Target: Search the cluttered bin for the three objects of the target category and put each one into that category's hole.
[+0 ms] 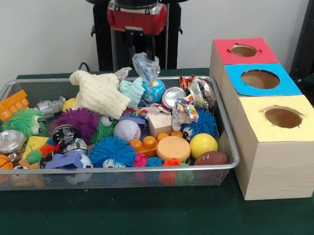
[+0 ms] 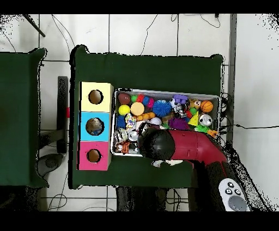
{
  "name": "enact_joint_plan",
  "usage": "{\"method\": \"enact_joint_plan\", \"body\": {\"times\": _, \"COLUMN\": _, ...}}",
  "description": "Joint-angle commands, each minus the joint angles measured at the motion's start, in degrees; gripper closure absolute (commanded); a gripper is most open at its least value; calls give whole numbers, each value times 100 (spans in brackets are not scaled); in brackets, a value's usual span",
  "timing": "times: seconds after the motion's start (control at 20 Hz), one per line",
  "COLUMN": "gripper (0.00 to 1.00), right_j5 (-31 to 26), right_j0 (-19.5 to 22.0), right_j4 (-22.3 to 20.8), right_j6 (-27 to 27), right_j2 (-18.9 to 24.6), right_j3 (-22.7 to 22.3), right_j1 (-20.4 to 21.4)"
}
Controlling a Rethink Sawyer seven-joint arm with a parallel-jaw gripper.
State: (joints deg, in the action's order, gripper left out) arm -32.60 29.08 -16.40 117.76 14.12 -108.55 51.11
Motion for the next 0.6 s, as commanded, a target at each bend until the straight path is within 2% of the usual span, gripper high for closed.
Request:
{"method": "enact_joint_plan", "body": {"times": 0.05, "gripper": 100, "right_j5": -418, "right_j0": -157, "right_j4": 374, "right_j6": 59, "right_j2": 454, "right_j3": -500, "right_j1": 350}}
{"method": "enact_joint_plan", "body": {"times": 0.6, "gripper": 100, "right_j5": -338, "right_j0": -1029, "right_j4": 937, "right_j6": 859, "right_j2": 103, "right_j3": -609, "right_j1": 455}}
